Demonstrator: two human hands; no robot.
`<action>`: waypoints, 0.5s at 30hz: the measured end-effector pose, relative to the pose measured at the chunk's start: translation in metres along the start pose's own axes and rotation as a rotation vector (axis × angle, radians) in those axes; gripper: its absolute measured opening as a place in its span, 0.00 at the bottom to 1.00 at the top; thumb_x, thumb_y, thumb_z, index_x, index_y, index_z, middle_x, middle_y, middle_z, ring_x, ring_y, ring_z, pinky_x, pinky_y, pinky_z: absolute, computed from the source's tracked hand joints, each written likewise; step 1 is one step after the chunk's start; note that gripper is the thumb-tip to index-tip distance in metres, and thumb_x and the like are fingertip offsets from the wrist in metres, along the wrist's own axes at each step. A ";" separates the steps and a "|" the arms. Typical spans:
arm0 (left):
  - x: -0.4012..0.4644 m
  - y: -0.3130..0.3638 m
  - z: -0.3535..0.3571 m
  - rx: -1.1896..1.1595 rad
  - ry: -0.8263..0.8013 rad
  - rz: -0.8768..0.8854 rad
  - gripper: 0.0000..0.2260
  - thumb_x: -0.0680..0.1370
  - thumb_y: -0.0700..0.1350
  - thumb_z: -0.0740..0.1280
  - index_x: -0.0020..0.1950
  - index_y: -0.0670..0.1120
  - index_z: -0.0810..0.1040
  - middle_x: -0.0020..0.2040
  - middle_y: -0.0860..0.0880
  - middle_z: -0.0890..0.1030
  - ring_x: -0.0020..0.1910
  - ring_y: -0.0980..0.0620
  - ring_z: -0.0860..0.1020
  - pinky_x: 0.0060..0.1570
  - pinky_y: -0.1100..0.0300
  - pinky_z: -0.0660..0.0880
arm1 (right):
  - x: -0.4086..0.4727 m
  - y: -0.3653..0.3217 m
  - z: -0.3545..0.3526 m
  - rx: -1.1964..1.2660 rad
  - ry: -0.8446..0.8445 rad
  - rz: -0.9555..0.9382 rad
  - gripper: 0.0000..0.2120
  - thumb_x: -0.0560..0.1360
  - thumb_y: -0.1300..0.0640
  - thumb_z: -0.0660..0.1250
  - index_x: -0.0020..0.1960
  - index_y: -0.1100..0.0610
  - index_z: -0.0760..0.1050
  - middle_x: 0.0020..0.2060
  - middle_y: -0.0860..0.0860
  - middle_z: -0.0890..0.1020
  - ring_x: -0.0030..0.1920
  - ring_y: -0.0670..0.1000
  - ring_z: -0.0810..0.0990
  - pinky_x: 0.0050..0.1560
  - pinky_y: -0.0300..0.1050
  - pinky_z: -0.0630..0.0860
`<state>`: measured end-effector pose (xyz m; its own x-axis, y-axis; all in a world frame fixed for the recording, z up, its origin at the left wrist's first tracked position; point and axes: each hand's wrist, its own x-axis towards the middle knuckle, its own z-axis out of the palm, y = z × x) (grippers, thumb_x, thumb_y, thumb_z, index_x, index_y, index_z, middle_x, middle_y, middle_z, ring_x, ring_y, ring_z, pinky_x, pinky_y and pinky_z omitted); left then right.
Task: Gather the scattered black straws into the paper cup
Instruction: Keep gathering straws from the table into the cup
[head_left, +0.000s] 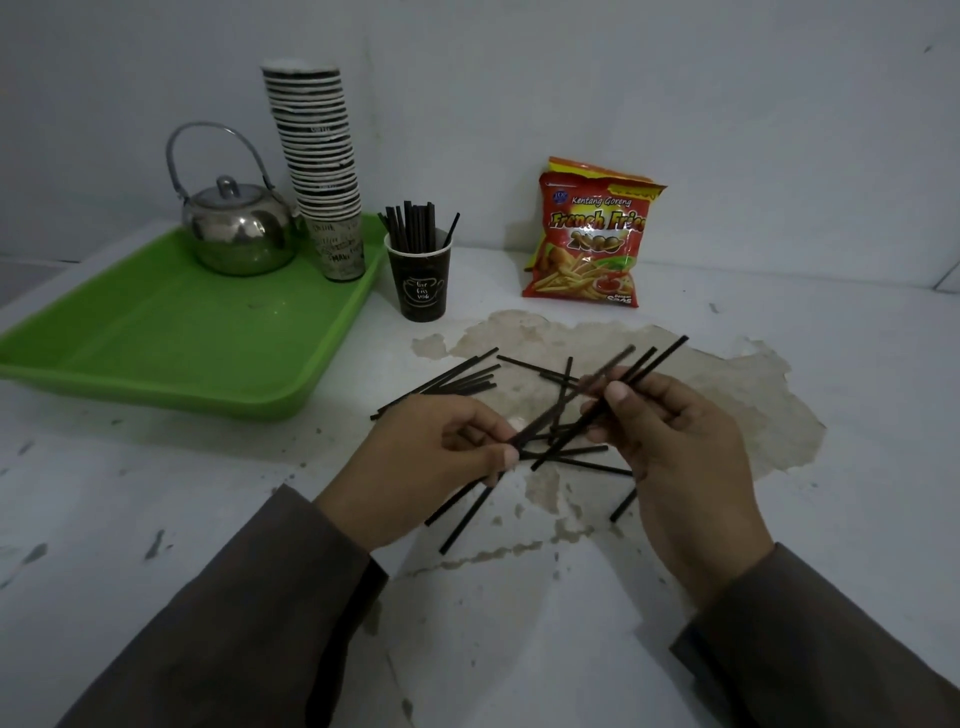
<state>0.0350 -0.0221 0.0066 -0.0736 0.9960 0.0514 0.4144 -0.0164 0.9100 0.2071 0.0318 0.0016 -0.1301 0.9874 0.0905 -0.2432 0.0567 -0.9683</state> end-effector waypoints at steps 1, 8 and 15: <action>0.000 -0.001 0.002 0.010 -0.013 0.005 0.02 0.70 0.40 0.72 0.41 0.45 0.82 0.34 0.48 0.82 0.31 0.57 0.80 0.35 0.70 0.76 | 0.001 0.000 0.000 0.009 -0.006 0.024 0.05 0.73 0.64 0.64 0.47 0.59 0.79 0.41 0.54 0.86 0.38 0.52 0.81 0.39 0.40 0.79; -0.001 -0.005 0.006 0.124 -0.038 0.028 0.03 0.70 0.41 0.72 0.41 0.49 0.81 0.32 0.53 0.80 0.30 0.61 0.77 0.33 0.73 0.73 | 0.002 -0.002 0.003 0.048 -0.052 0.027 0.04 0.72 0.65 0.65 0.44 0.61 0.78 0.37 0.55 0.85 0.38 0.50 0.82 0.38 0.38 0.79; 0.017 -0.010 -0.023 0.123 -0.017 -0.017 0.09 0.73 0.39 0.68 0.50 0.50 0.81 0.38 0.51 0.83 0.38 0.58 0.80 0.47 0.65 0.77 | 0.040 -0.018 0.009 0.134 0.019 0.045 0.05 0.73 0.65 0.64 0.46 0.64 0.78 0.40 0.56 0.84 0.38 0.50 0.80 0.39 0.37 0.80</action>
<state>0.0082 -0.0072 0.0077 -0.0667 0.9974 0.0285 0.5214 0.0105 0.8532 0.1982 0.0686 0.0249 -0.1262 0.9911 0.0417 -0.3636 -0.0071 -0.9315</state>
